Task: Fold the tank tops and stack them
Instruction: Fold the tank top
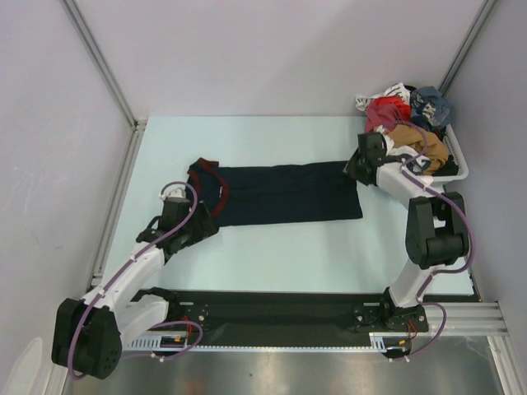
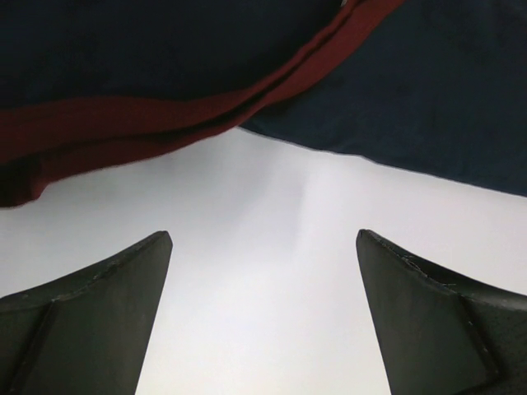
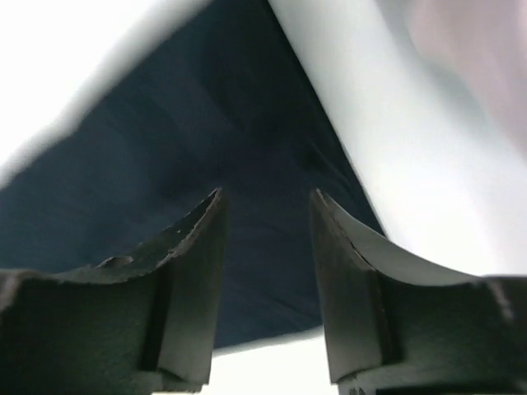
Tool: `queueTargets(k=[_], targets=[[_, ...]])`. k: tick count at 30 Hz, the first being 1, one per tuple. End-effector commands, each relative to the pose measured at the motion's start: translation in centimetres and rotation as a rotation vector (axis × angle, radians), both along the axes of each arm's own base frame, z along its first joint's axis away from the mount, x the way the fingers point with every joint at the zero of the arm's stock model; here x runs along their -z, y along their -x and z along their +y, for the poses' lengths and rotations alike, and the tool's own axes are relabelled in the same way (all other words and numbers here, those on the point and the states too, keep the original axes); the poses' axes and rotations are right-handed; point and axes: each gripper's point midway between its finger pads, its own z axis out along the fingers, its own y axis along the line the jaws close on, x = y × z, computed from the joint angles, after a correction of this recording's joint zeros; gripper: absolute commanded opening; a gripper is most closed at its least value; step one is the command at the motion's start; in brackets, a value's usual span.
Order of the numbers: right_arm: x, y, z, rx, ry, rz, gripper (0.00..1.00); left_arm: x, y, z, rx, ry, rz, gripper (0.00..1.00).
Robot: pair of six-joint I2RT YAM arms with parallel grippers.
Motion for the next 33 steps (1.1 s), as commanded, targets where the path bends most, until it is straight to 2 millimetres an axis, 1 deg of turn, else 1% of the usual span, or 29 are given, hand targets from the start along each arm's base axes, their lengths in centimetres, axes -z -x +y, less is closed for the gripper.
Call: queueTargets(k=[1, 2, 3, 4, 5, 6, 7, 8, 10, 11, 13, 14, 16, 17, 18, 20, 21, 23, 24, 25, 26, 27, 28, 29, 30, 31, 32, 33], targets=[[0.3, 3.9, -0.1, -0.029, -0.005, 0.011, 0.5, 0.4, 0.7, 1.0, -0.105, 0.018, 0.002, 1.0], [2.0, 5.8, -0.4, -0.03, 0.0, 0.052, 0.5, 0.6, 0.9, 1.1, -0.122, 0.02, 0.01, 1.0], [2.1, 6.6, -0.4, -0.035, 0.0, 0.052, 0.51, 0.7, 0.9, 1.2, -0.15, 0.031, 0.012, 1.0], [1.1, 7.2, -0.5, -0.036, -0.002, 0.016, 0.57, 0.9, 1.1, 1.3, -0.16, 0.034, 0.018, 1.0], [2.5, 9.0, -0.6, -0.046, 0.009, 0.047, 0.6, 0.8, 1.0, 1.3, -0.169, 0.04, 0.014, 1.0], [2.6, 9.6, -0.5, -0.054, 0.008, 0.044, 0.65, 0.9, 0.9, 1.4, -0.186, 0.044, 0.014, 1.0], [1.8, 10.0, -0.6, -0.054, 0.003, 0.012, 0.65, 1.1, 0.9, 1.6, -0.2, 0.041, 0.014, 1.0], [2.7, 10.9, -0.7, -0.055, 0.002, 0.03, 0.65, 1.0, 0.7, 1.7, -0.207, 0.043, 0.007, 1.0], [2.7, 11.3, -0.8, -0.055, -0.003, 0.031, 0.65, 1.2, 0.5, 2.1, -0.235, 0.04, 0.006, 0.99], [3.2, 11.5, -0.8, -0.056, -0.002, 0.046, 0.66, 1.1, 0.3, 2.2, -0.245, 0.042, 0.0, 0.99], [3.6, 11.5, -0.9, -0.046, 0.001, 0.054, 0.71, 1.3, -0.1, 2.7, -0.277, 0.036, 0.0, 0.99], [4.1, 11.4, -0.9, -0.042, 0.001, 0.069, 0.74, 1.3, -0.2, 3.0, -0.289, 0.033, -0.002, 0.98], [4.9, 11.0, -0.6, -0.044, -0.008, 0.083, 0.72, 1.5, -0.7, 3.7, -0.322, 0.027, -0.006, 0.98], [4.6, 10.7, -0.5, -0.041, -0.011, 0.072, 0.7, 1.5, -0.8, 4.0, -0.333, 0.023, -0.01, 0.97], [5.4, 10.7, -0.6, -0.036, -0.01, 0.094, 0.66, 1.7, -1.0, 4.3, -0.35, 0.022, -0.005, 0.97], [5.7, 10.3, -0.8, -0.02, 0.002, 0.104, 0.64, 1.8, -1.6, 5.2, -0.391, 0.027, -0.014, 0.95], [6.5, 10.5, -1.1, -0.009, 0.016, 0.127, 0.64, 2.2, -1.7, 5.9, -0.429, 0.025, -0.004, 0.94], [7.2, 10.8, -1.2, 0.009, 0.025, 0.149, 0.62, 2.5, -2.1, 6.8, -0.482, 0.024, -0.001, 0.93], [7.6, 11.0, -1.3, 0.01, 0.034, 0.16, 0.51, 2.9, -2.3, 7.5, -0.517, 0.026, 0.011, 0.92], [7.9, 11.1, -1.4, 0.012, 0.035, 0.166, 0.44, 3.0, -2.7, 7.7, -0.532, 0.036, 0.009, 0.91], [8.0, 11.3, -1.4, 0.016, 0.038, 0.176, 0.38, 3.3, -3.5, 7.9, -0.542, 0.046, 0.003, 0.9], [8.1, 11.4, -1.5, 0.016, 0.043, 0.18, 0.25, 3.4, -3.9, 8.1, -0.56, 0.055, 0.001, 0.9], [8.1, 11.6, -1.5, 0.015, 0.048, 0.187, 0.19, 2.7, -5.2, 8.1, -0.566, 0.068, -0.025, 0.89], [8.2, 11.9, -1.4, 0.013, 0.055, 0.194, 0.15, 3.7, -5.6, 8.2, -0.573, 0.064, 0.012, 0.87], [8.3, 12.4, -1.6, 0.015, 0.067, 0.208, 0.07, 2.6, -7.3, 8.3, -0.577, 0.074, -0.011, 0.83], [7.9, 12.5, -1.4, 0.007, 0.07, 0.198, 0.04, 2.6, -8.0, 8.3, -0.579, 0.07, -0.003, 0.8], [7.8, 13.0, -1.4, 0.006, 0.075, 0.206, 0.02, 2.6, -8.7, 8.3, -0.582, 0.066, 0.004, 0.74], [8.0, 13.8, -1.1, -0.008, 0.079, 0.219, 0.0, 3.7, -9.3, 9.3, -0.609, 0.054, 0.042, 0.68]])
